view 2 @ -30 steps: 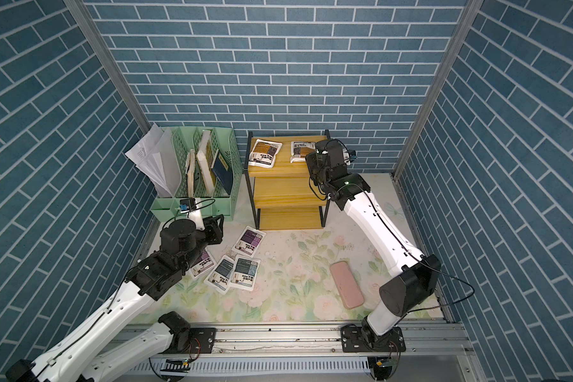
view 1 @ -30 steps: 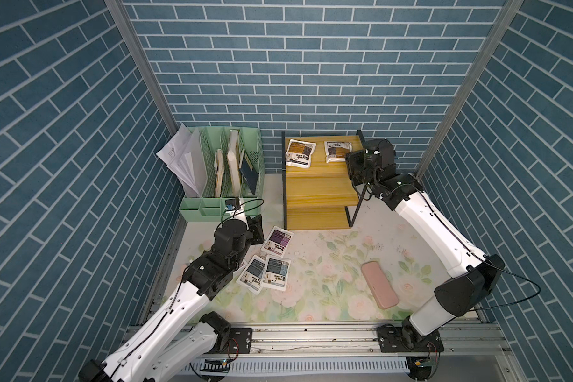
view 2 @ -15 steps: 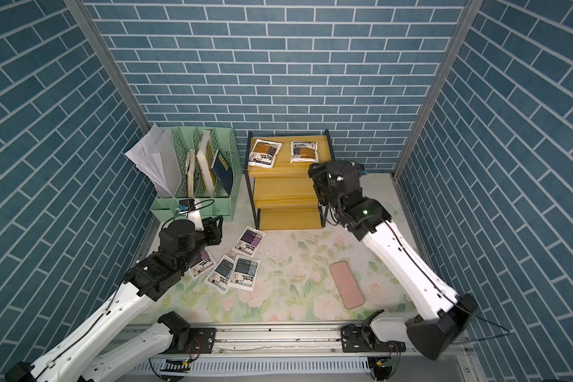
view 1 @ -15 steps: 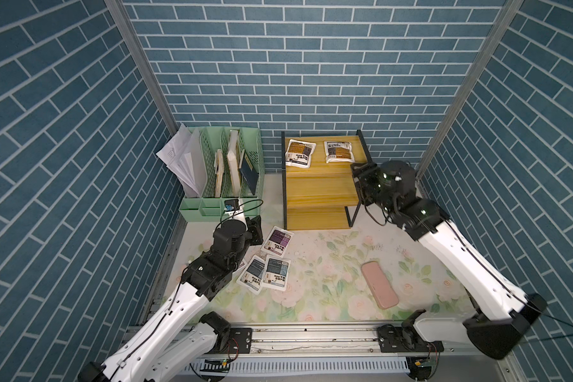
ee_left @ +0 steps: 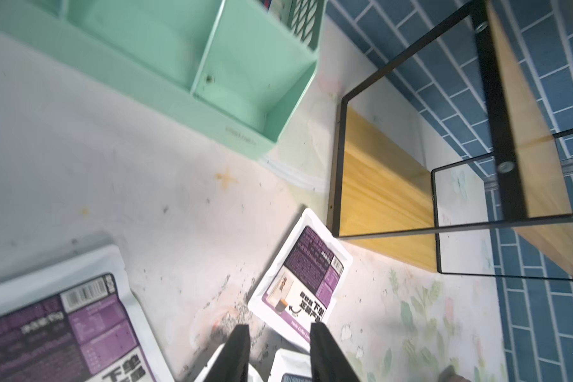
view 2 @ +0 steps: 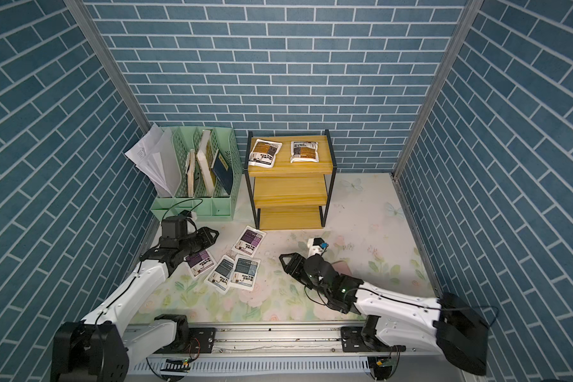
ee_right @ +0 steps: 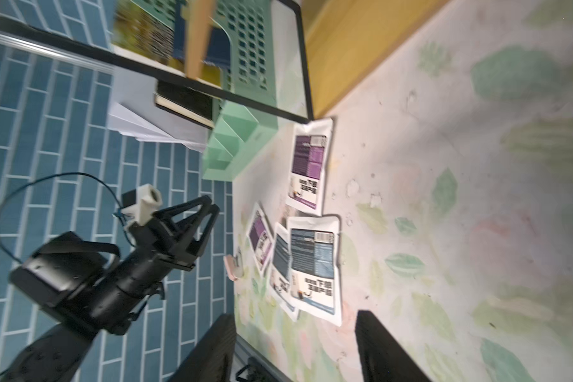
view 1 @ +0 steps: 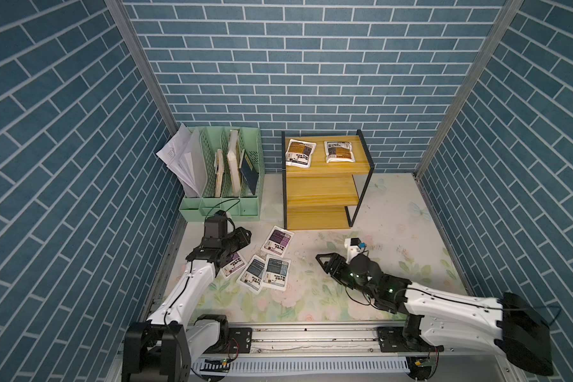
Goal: Place the bagged coffee beans on the shelf by color
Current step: Pick up the coffee beans at the center of the board.
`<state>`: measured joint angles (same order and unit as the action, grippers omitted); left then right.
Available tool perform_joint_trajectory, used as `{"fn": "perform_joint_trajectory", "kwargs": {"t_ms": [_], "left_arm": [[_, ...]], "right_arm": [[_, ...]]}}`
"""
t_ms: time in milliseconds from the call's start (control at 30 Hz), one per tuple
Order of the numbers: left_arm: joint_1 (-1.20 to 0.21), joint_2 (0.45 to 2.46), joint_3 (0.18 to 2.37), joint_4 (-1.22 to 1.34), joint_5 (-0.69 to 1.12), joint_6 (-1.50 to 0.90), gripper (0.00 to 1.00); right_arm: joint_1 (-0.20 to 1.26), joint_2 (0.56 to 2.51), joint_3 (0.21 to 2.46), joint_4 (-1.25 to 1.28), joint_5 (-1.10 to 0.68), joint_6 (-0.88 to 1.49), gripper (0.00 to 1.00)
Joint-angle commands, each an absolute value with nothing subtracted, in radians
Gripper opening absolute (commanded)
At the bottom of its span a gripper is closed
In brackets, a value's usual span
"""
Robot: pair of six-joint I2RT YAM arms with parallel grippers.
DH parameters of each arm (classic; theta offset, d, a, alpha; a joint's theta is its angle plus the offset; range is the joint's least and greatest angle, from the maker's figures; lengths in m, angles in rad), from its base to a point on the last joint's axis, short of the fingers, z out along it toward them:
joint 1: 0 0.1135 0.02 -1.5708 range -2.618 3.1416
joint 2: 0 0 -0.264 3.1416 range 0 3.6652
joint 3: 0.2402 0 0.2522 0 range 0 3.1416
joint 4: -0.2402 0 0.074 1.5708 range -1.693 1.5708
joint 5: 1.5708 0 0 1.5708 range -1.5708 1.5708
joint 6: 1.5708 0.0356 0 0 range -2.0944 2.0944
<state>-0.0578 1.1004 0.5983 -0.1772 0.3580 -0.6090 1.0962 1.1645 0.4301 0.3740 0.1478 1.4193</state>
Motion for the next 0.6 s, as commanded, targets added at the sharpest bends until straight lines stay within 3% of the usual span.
{"fn": "perform_joint_trajectory", "kwargs": {"t_ms": [0,100,233,567], "left_arm": [[-0.054,1.107,0.537,-0.125,0.481,-0.674,0.33],[-0.094,1.05,0.496,-0.204,0.398,-0.702,0.3],[-0.178,0.974,0.434,-0.285,0.331,-0.734,0.29],[-0.21,1.087,0.362,-0.189,0.48,-0.657,0.27]], "right_arm": [[1.101,1.376,0.429,0.809,0.069,1.508,0.55],[1.1,1.561,0.475,0.879,-0.007,1.564,0.5],[1.098,1.669,0.551,0.786,-0.07,1.543,0.47],[1.082,1.797,0.728,0.556,-0.156,1.412,0.33]]}}
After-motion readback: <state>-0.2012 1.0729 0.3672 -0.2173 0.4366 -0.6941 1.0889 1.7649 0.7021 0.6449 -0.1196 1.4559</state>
